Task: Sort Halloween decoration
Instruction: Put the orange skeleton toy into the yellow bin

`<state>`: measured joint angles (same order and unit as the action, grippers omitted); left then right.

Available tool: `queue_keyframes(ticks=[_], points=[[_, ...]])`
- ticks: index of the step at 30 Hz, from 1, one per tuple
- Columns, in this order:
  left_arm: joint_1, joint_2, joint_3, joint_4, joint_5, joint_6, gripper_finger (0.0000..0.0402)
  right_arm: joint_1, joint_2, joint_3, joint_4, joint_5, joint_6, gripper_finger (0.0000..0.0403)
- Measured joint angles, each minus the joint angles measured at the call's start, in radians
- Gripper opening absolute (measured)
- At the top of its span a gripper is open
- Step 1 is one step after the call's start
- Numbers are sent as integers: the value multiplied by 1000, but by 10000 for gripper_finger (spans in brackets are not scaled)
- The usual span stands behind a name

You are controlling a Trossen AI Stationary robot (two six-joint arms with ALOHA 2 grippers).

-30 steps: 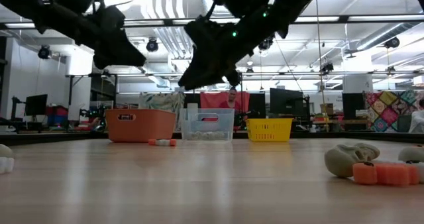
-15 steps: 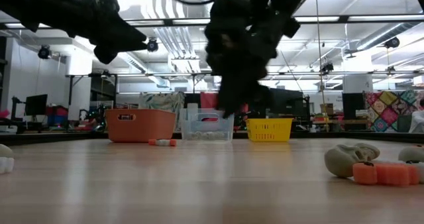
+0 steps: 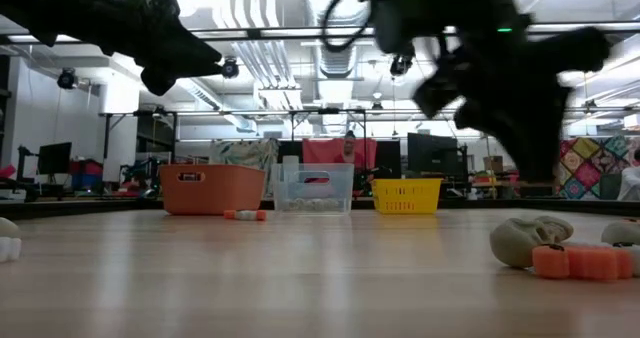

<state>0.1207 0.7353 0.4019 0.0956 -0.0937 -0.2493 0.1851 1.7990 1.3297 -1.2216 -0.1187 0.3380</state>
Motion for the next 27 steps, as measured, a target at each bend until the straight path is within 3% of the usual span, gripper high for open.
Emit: queue_keyframes(ticks=[4,12,27], points=[[0,0,0,-1,-1,-7,114,78,-4,-58,8,1,-73,107],[0,3,0,-2,-2,-7,114,143,-61,-166,31,-23,-10,107],[0,12,0,-6,-2,-7,114,168,-267,-466,379,-20,167,107]])
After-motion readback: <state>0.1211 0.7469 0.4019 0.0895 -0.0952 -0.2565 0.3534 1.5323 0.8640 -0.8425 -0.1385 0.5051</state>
